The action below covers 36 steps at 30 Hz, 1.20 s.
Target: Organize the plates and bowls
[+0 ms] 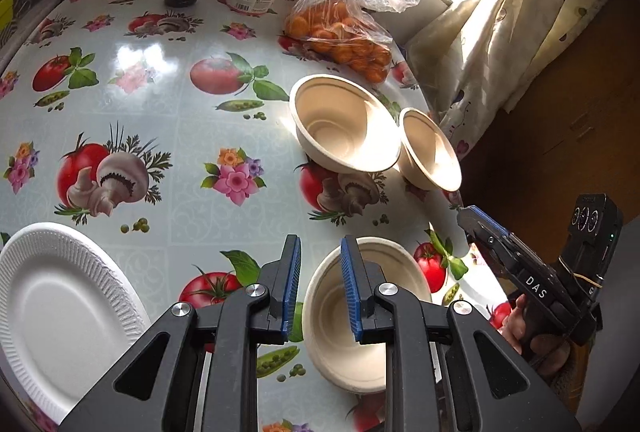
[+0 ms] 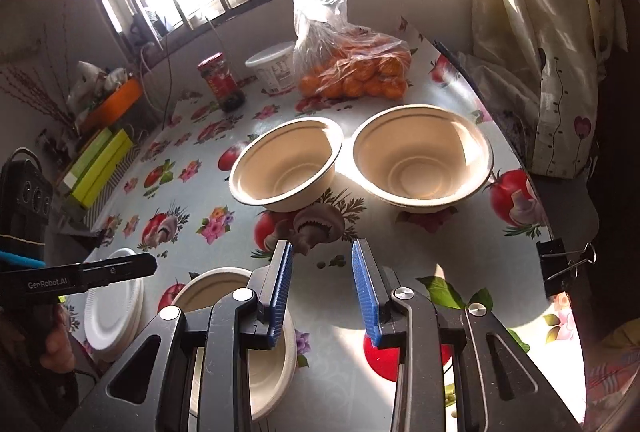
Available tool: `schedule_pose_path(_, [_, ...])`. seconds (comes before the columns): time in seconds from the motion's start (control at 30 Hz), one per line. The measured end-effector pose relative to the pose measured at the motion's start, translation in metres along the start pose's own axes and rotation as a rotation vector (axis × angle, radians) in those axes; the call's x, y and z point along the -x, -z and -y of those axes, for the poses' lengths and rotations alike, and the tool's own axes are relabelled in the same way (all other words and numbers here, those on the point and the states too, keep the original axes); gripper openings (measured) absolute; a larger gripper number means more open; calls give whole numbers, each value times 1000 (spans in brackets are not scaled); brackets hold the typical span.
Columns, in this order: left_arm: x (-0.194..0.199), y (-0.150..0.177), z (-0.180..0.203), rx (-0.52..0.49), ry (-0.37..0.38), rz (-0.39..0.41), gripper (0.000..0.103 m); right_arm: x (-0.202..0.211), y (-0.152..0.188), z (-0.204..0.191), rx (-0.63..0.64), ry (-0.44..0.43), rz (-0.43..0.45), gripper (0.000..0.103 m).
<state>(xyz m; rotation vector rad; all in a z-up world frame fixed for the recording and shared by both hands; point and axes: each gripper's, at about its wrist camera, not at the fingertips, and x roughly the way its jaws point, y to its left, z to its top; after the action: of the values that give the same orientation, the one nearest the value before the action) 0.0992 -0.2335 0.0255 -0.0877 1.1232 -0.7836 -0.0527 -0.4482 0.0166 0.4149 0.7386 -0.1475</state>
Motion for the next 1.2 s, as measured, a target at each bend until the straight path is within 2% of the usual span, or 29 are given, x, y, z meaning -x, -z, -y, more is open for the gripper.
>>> schedule_pose_path(0.07, [3, -13, 1, 6, 15, 10, 21, 0, -13, 3, 7, 1, 8, 31])
schedule_pose_path(0.13, [0, -22, -2, 35, 37, -12, 21, -3, -24, 6, 9, -4, 0, 31])
schedule_pose_path(0.27, [-3, -32, 0, 41, 13, -9, 21, -12, -40, 7, 36, -3, -16, 31])
schedule_pose_path(0.33, [-7, -39, 0, 52, 44, -27, 21, -17, -48, 7, 45, -12, -26, 31])
schedule_pose_path(0.67, [-32, -66, -6, 54, -50, -24, 21, -51, -77, -1, 131, -10, -80, 31])
schedule_pose_path(0.77, [-45, -70, -11, 66, -55, -39, 21, -64, -84, 0, 137, -24, -98, 31])
schedule_pose_path(0.87, [-55, -72, -10, 45, -74, -43, 21, -77, -87, -4, 167, -15, -119, 31])
schedule_pose_path(0.97, [-64, -75, -10, 55, -41, -59, 21, -88, -86, -8, 195, -15, -144, 31])
schedule_pose_path(1.03, [-68, -77, -12, 79, -40, -59, 21, -92, -84, -7, 188, -3, -152, 31])
schedule_pose_path(1.2, [-73, -76, -10, 61, -42, -73, 21, -90, -78, 6, 149, -8, -153, 31])
